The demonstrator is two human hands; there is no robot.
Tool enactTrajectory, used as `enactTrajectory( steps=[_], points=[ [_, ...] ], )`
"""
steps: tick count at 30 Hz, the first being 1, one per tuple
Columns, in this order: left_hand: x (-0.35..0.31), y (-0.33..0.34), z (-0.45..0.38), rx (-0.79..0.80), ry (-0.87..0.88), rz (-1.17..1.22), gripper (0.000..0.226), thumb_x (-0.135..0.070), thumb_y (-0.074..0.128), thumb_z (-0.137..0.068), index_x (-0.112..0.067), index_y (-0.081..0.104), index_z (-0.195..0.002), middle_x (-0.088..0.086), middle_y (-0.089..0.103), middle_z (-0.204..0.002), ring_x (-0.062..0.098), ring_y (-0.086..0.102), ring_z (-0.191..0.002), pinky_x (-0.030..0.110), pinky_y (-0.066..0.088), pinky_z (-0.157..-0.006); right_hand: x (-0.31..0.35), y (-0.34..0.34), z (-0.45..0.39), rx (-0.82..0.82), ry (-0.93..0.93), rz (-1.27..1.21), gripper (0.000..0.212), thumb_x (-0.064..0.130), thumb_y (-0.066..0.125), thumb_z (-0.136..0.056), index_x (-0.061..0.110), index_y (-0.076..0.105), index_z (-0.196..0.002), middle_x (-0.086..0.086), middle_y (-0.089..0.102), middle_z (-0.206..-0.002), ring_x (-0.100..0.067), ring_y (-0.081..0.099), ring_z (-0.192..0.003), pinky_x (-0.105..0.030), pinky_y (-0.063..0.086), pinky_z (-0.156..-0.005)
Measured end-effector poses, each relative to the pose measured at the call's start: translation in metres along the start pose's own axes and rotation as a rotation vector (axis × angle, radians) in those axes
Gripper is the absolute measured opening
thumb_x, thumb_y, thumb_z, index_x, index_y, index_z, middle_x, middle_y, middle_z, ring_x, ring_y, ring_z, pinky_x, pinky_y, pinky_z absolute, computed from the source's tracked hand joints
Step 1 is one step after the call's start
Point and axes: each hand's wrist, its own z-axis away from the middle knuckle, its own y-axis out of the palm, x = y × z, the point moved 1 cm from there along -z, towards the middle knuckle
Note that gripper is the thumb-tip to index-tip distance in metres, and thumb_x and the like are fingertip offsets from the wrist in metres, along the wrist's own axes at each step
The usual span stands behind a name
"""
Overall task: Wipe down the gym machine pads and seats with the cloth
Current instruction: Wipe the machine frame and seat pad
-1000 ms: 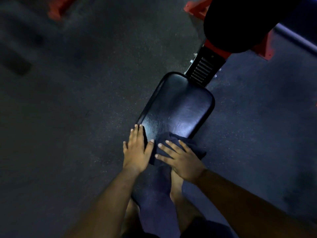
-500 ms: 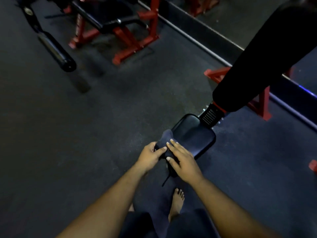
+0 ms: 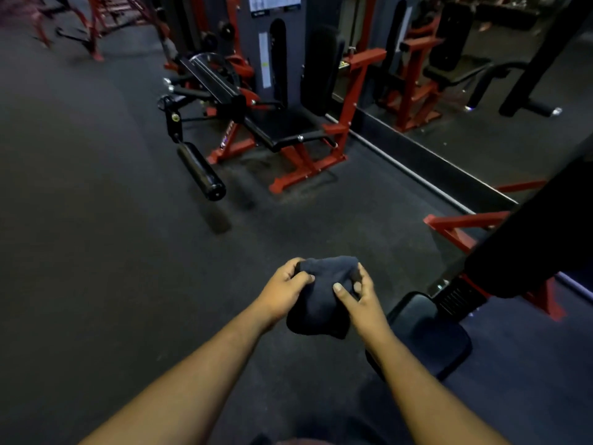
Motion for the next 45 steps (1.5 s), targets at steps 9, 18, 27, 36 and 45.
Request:
enactTrajectory(
  steps=[9, 18, 27, 36, 45],
  points=[
    [-0.035, -0.074, -0.084, -0.206, 0.113, 0.094, 0.021, -0.017, 0.064, -0.098, -0.02, 0.061, -0.118, -0.005, 0.071, -0.109, 0.006, 0.068, -0.103, 0.024, 0.054, -0.087, 0.078, 0.052, -0.087, 0.031, -0.079, -0.174, 0.027, 0.022, 0.074, -0.093, 0.014, 0.069, -0.118, -0.003, 0.078, -0.11, -0.019, 0.073, -0.105, -0.046, 0.057, -0.096],
    [-0.084, -0.126, -0.21, -0.273, 0.078, 0.104, 0.03, -0.024, 0.077, -0.091, -0.015, 0.066, -0.117, -0.001, 0.077, -0.109, 0.011, 0.072, -0.103, 0.022, 0.055, -0.08, 0.164, 0.081, -0.249, 0.102, -0.182, -0.148, 0.024, 0.026, 0.07, -0.097, 0.02, 0.069, -0.119, -0.001, 0.077, -0.112, -0.019, 0.073, -0.107, -0.046, 0.058, -0.095],
    [-0.123, -0.199, -0.339, -0.474, 0.139, 0.055, 0.038, -0.051, 0.069, -0.091, -0.022, 0.065, -0.114, -0.006, 0.076, -0.107, 0.009, 0.072, -0.101, 0.037, 0.058, -0.092, 0.229, 0.138, -0.413, 0.144, -0.284, 0.04, 0.021, 0.03, 0.073, -0.094, 0.021, 0.068, -0.113, 0.005, 0.077, -0.103, -0.008, 0.073, -0.095, -0.025, 0.059, -0.077],
    [-0.144, -0.265, -0.498, -0.451, 0.077, 0.17, 0.018, -0.037, 0.054, -0.104, -0.019, 0.054, -0.108, 0.001, 0.069, -0.107, 0.005, 0.068, -0.092, 0.01, 0.049, -0.066, 0.26, 0.191, -0.557, -0.016, -0.25, 0.12, 0.015, 0.03, 0.063, -0.101, 0.021, 0.067, -0.112, 0.007, 0.074, -0.1, -0.001, 0.07, -0.09, -0.015, 0.053, -0.071],
    [-0.179, -0.27, -0.651, -0.451, 0.066, 0.159, 0.023, -0.04, 0.053, -0.104, -0.02, 0.053, -0.115, -0.001, 0.069, -0.106, 0.009, 0.068, -0.095, 0.017, 0.053, -0.075, 0.295, 0.177, -0.688, -0.134, -0.165, 0.054, 0.031, 0.036, 0.067, -0.098, 0.016, 0.055, -0.118, 0.001, 0.069, -0.097, -0.01, 0.067, -0.085, -0.025, 0.051, -0.069]
  ],
)
